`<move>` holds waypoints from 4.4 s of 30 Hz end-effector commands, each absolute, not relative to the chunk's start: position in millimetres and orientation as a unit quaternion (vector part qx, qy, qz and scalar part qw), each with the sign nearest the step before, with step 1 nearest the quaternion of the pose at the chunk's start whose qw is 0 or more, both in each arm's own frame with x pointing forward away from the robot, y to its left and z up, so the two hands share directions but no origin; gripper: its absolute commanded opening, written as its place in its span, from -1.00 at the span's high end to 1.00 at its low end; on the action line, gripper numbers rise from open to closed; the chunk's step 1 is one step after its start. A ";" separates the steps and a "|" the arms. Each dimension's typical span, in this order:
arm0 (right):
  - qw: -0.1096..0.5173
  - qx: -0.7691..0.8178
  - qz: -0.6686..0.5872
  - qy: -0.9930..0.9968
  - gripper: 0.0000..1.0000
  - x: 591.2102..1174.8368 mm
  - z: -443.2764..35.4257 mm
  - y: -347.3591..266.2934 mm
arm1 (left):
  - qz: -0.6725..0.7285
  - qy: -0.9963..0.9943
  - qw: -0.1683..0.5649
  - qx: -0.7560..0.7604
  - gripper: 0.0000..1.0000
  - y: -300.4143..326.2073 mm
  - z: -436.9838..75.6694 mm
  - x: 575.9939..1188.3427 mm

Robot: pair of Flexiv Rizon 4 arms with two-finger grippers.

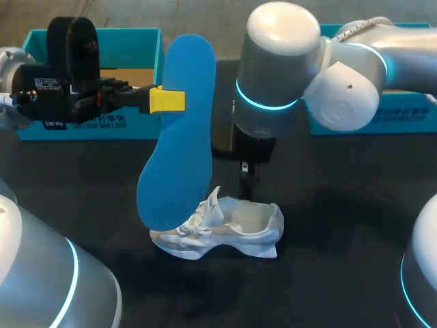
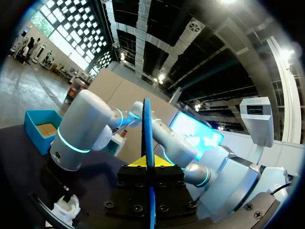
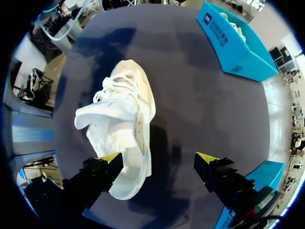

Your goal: Take the shoe out of the shoebox, open the shoe tongue, remove and reinsert the insole, then place the shoe into the shoebox

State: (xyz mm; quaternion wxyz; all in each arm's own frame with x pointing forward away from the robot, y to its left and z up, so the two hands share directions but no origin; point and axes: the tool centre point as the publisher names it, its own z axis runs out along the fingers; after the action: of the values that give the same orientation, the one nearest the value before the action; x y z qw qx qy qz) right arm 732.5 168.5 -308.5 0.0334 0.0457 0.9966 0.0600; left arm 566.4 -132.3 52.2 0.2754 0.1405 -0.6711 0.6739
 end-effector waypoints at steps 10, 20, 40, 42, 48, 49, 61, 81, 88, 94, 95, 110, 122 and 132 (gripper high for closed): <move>0.035 0.071 0.059 0.995 -1.00 742.5 -327.6 172.2 | 0.674 -0.671 0.275 0.140 1.00 -132.4 51.8 566.2; 0.011 0.093 0.059 0.994 -1.00 732.8 -336.2 175.4 | 0.674 -0.671 0.275 0.140 1.00 -132.4 51.8 566.2; -0.004 0.119 0.077 0.990 -1.00 718.6 -350.2 174.3 | 0.674 -0.671 0.275 0.140 1.00 -132.4 51.8 566.2; -0.004 0.119 0.079 0.990 -1.00 719.6 -357.3 174.6 | 0.674 -0.671 0.275 0.140 1.00 -132.4 51.8 566.2; -0.005 0.119 0.082 0.990 -1.00 724.7 -372.9 174.7 | 0.674 -0.671 0.275 0.140 1.00 -132.4 51.8 566.2; -0.003 0.119 0.085 0.989 -1.00 725.4 -374.3 174.0 | 0.674 -0.671 0.275 0.140 1.00 -132.4 51.8 566.2; -0.007 0.120 0.066 0.991 -1.00 729.1 -392.9 170.4 | 0.674 -0.671 0.275 0.140 1.00 -132.4 51.8 566.2; -0.011 0.135 0.055 0.989 1.00 723.6 -400.2 165.7 | 0.674 -0.671 0.275 0.140 1.00 -132.4 51.8 566.2; -0.001 0.143 0.060 0.988 1.00 718.1 -389.3 165.2 | 0.674 -0.671 0.275 0.140 1.00 -132.4 51.8 566.2; 0.001 0.152 0.062 0.986 1.00 712.8 -377.3 165.2 | 0.674 -0.671 0.275 0.140 1.00 -132.4 51.8 566.2; 0.000 0.158 0.063 0.985 1.00 712.1 -375.2 165.0 | 0.674 -0.671 0.275 0.140 1.00 -132.4 51.8 566.2; -0.021 0.280 0.081 0.956 1.00 700.1 -346.0 169.3 | 0.674 -0.671 0.275 0.140 1.00 -132.4 51.8 566.2; -0.009 0.452 0.088 0.888 1.00 678.6 -337.8 177.2 | 0.674 -0.671 0.275 0.140 1.00 -132.4 51.8 566.2; -0.006 0.555 0.098 0.826 1.00 667.1 -342.2 192.1 | 0.674 -0.671 0.275 0.140 1.00 -132.4 51.8 566.2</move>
State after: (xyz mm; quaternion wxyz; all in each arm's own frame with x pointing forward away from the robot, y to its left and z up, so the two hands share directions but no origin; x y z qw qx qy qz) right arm 671.9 187.4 -337.4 -0.0107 0.5455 0.8328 0.0933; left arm 566.4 -132.3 52.2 0.2754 0.1405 -0.6711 0.6739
